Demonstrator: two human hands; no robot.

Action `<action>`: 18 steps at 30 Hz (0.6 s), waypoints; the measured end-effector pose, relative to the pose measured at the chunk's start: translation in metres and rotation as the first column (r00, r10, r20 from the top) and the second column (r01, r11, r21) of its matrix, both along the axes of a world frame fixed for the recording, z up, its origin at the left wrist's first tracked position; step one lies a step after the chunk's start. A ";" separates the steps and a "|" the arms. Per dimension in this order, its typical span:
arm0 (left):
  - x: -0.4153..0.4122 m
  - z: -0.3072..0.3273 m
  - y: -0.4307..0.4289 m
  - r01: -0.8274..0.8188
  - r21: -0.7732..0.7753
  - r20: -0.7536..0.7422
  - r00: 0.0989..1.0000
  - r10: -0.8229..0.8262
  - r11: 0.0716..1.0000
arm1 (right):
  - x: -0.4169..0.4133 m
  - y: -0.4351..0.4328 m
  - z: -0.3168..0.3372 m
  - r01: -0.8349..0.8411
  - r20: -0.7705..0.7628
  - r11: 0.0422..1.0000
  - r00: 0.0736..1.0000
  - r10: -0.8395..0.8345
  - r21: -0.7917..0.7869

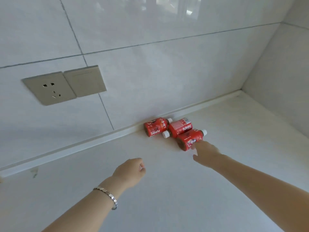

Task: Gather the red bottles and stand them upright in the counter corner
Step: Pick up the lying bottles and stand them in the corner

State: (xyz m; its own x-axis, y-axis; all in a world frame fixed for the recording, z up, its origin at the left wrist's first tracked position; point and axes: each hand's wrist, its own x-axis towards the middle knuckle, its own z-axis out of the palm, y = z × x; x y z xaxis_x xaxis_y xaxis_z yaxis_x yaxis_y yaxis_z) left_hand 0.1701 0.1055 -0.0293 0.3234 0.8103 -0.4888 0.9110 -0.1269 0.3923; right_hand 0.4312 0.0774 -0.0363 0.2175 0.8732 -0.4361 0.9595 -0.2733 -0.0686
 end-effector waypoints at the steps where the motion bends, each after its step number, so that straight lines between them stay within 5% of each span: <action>1: 0.013 -0.001 0.004 -0.007 0.005 -0.003 1.000 0.007 1.000 | 0.013 0.010 -0.001 -0.032 0.040 0.998 0.999 0.030 0.045; 12: 0.070 -0.019 0.042 -0.092 0.027 -0.011 0.996 0.093 0.995 | 0.097 0.074 -0.059 -0.164 -0.003 0.983 0.986 0.165 0.086; 18: 0.110 -0.033 0.070 -0.054 0.062 -0.014 0.998 0.055 0.997 | 0.128 0.053 -0.046 -0.176 -0.252 0.984 0.953 0.166 -0.017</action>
